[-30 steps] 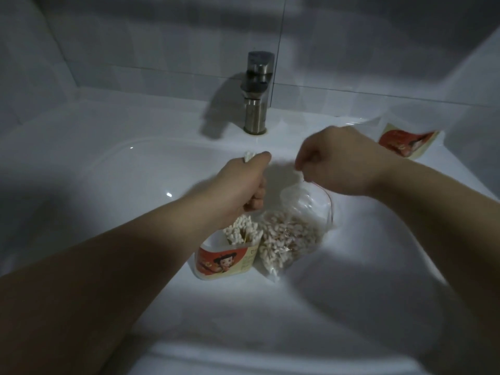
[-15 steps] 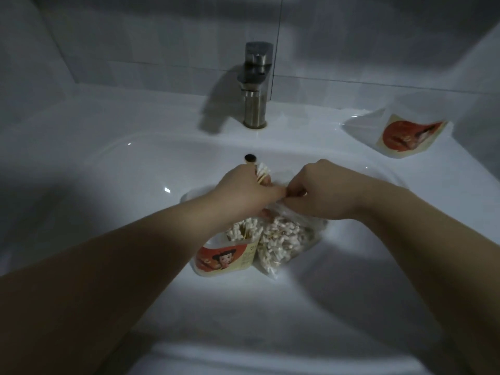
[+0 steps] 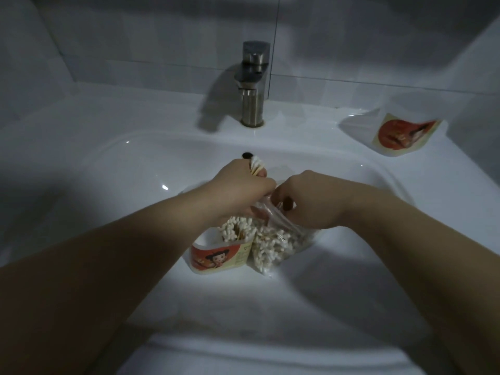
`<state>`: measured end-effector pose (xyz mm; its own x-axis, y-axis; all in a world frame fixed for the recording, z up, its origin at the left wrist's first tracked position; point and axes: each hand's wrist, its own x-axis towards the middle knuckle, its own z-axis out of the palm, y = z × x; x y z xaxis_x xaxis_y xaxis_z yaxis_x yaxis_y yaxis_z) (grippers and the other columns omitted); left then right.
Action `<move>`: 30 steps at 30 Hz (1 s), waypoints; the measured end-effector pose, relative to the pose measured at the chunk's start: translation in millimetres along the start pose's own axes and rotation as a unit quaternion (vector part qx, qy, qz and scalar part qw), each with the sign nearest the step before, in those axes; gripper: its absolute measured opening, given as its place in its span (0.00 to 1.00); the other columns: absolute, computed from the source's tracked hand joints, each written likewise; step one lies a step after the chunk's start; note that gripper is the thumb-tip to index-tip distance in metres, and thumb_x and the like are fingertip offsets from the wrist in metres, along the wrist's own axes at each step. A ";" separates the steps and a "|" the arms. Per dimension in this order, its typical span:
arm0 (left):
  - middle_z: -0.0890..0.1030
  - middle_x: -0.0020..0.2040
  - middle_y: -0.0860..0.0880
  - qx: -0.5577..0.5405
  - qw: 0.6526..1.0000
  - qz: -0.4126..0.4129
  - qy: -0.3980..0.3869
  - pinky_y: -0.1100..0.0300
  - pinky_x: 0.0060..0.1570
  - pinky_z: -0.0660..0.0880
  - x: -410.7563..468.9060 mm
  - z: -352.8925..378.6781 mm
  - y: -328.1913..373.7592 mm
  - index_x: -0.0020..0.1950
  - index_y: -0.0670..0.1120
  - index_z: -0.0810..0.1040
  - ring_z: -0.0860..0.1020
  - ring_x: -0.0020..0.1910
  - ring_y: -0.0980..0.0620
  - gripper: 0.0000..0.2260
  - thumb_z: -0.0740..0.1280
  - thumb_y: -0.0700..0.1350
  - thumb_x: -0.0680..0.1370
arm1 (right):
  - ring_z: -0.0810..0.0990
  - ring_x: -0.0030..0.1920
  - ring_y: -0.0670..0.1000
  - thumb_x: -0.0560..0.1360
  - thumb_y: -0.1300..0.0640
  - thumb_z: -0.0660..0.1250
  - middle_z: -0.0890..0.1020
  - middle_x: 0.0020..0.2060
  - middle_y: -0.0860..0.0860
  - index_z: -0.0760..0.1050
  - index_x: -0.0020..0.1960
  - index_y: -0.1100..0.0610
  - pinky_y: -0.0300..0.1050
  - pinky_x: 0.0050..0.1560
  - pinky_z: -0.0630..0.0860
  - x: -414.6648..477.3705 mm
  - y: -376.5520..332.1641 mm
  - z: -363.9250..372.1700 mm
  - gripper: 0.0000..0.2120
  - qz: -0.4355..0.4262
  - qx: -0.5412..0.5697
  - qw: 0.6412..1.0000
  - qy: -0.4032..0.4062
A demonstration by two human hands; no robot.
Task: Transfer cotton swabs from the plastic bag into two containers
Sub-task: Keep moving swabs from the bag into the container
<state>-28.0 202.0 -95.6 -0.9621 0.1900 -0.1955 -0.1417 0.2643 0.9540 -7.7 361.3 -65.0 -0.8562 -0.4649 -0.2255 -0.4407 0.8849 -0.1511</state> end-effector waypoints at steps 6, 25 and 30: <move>0.71 0.36 0.43 0.085 0.994 0.054 0.037 0.44 0.41 0.85 1.5 -1.1 3.2 0.35 0.46 0.69 0.78 0.39 0.44 0.11 0.67 0.35 0.74 | 0.81 0.45 0.52 0.74 0.58 0.65 0.86 0.46 0.48 0.84 0.48 0.45 0.46 0.50 0.79 1.5 3.9 -3.4 0.12 -0.003 0.003 0.999 0.039; 0.72 0.37 0.43 0.138 0.986 0.093 0.029 0.52 0.38 0.85 3.7 -1.6 -1.3 0.37 0.45 0.71 0.78 0.36 0.45 0.09 0.66 0.36 0.75 | 0.78 0.37 0.41 0.71 0.54 0.70 0.85 0.42 0.44 0.85 0.53 0.45 0.37 0.41 0.74 -1.0 7.1 -3.9 0.12 -0.013 0.039 0.999 0.020; 0.72 0.36 0.41 0.152 0.984 0.087 0.023 0.41 0.46 0.84 3.2 -1.1 -1.6 0.37 0.44 0.71 0.80 0.35 0.46 0.08 0.66 0.36 0.74 | 0.71 0.31 0.40 0.69 0.57 0.70 0.74 0.27 0.41 0.86 0.48 0.46 0.41 0.39 0.72 2.3 -0.9 1.3 0.11 -0.008 0.003 1.000 0.023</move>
<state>-31.1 201.2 -97.5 -0.9761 0.2164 -0.0181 0.0956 0.5031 0.8589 -8.9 359.5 -66.6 -0.8609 -0.4767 -0.1781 -0.4524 0.8772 -0.1608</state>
